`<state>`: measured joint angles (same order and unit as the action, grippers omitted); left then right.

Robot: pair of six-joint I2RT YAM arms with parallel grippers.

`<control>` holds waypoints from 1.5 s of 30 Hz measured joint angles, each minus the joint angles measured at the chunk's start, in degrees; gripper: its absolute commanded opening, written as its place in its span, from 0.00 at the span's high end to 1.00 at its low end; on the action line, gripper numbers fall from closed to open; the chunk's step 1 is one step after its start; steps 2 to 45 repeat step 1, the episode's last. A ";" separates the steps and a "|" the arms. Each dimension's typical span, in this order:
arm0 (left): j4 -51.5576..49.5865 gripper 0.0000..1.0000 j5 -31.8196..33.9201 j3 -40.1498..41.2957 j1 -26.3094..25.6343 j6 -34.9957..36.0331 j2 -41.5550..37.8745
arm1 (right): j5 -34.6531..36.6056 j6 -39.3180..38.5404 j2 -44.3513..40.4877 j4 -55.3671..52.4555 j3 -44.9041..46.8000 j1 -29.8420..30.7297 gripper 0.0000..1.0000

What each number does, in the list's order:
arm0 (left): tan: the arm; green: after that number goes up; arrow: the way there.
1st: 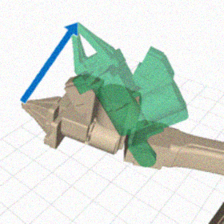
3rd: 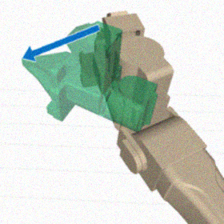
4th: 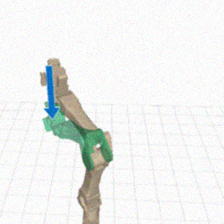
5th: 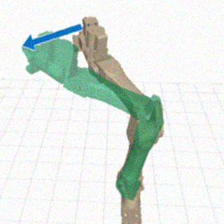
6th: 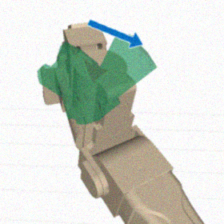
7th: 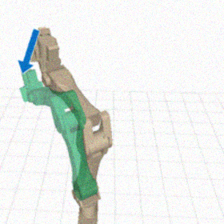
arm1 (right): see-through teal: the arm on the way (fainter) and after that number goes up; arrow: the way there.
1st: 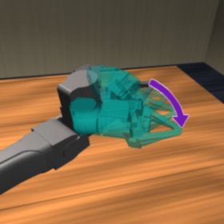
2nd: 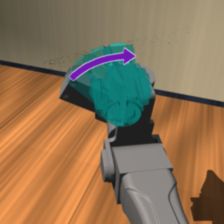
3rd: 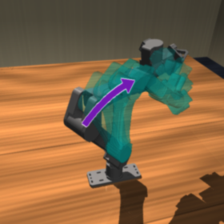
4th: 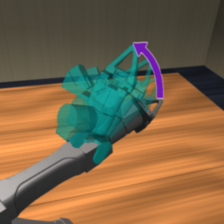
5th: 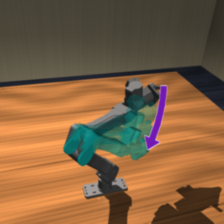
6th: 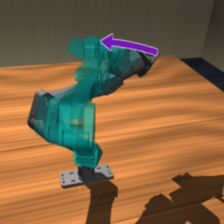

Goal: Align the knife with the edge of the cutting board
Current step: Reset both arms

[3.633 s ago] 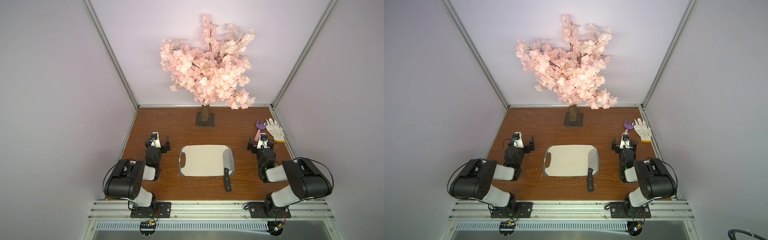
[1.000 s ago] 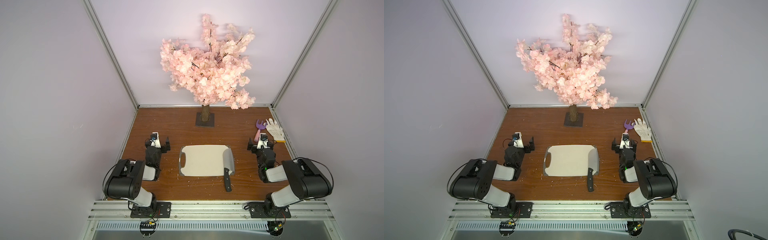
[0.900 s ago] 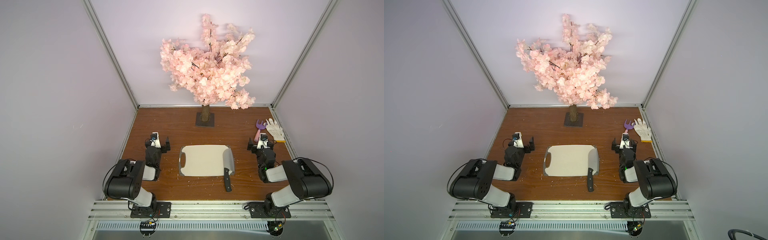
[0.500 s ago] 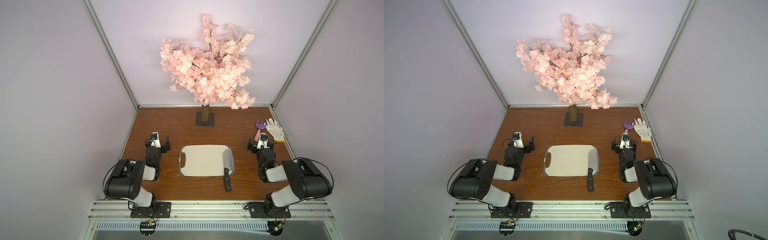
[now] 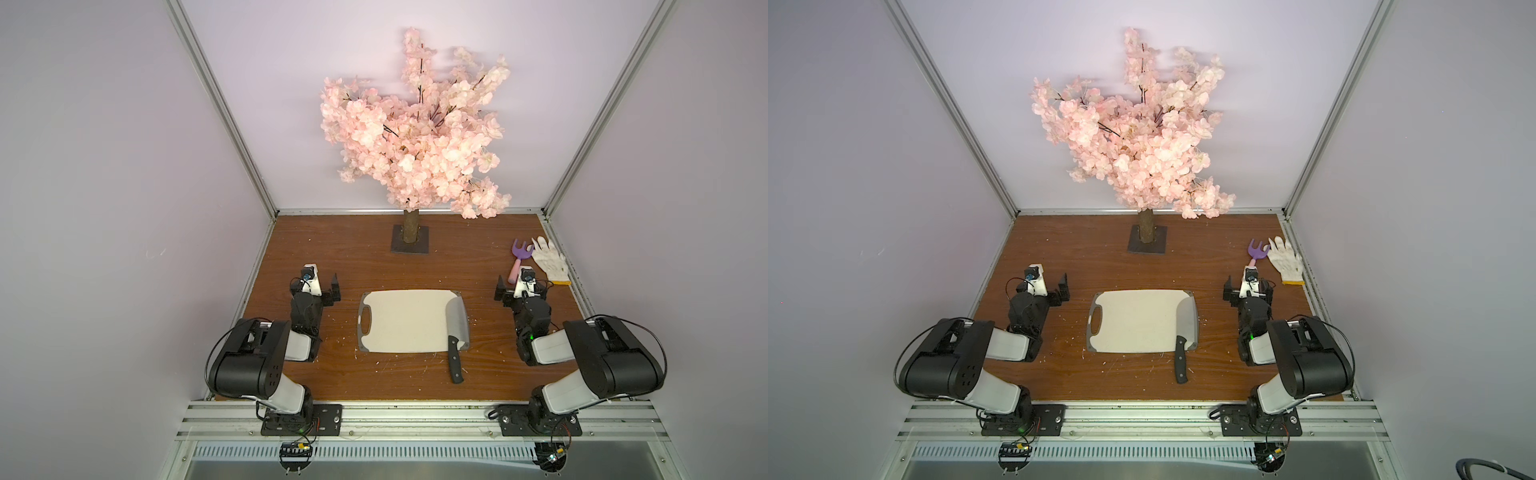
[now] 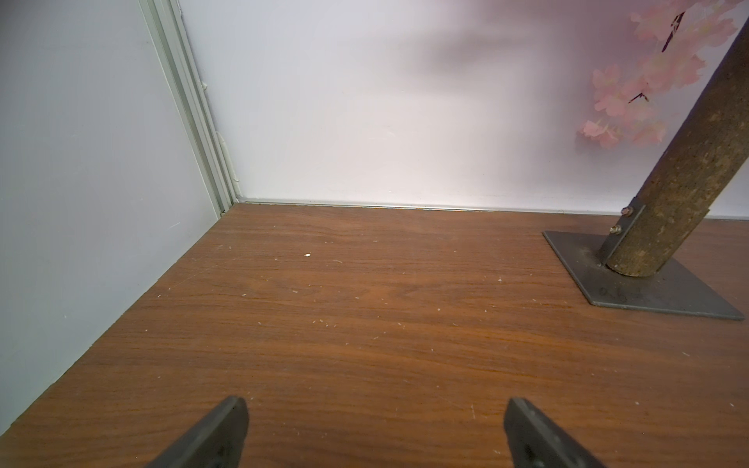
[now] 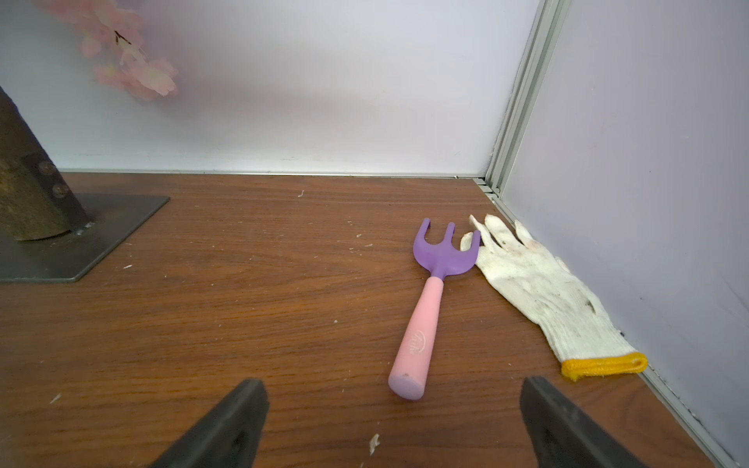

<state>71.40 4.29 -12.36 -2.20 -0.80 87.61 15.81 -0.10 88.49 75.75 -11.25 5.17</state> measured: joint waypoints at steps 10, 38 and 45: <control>0.00 0.01 -0.02 0.00 0.00 0.00 0.00 | 0.00 0.00 0.00 -0.02 0.00 0.00 0.01; 0.00 0.01 -0.02 0.00 0.00 0.00 0.00 | 0.00 0.00 0.00 -0.02 0.00 0.00 0.01; 0.00 0.01 -0.02 0.00 0.00 0.00 0.00 | 0.00 0.00 0.00 -0.02 0.00 0.00 0.01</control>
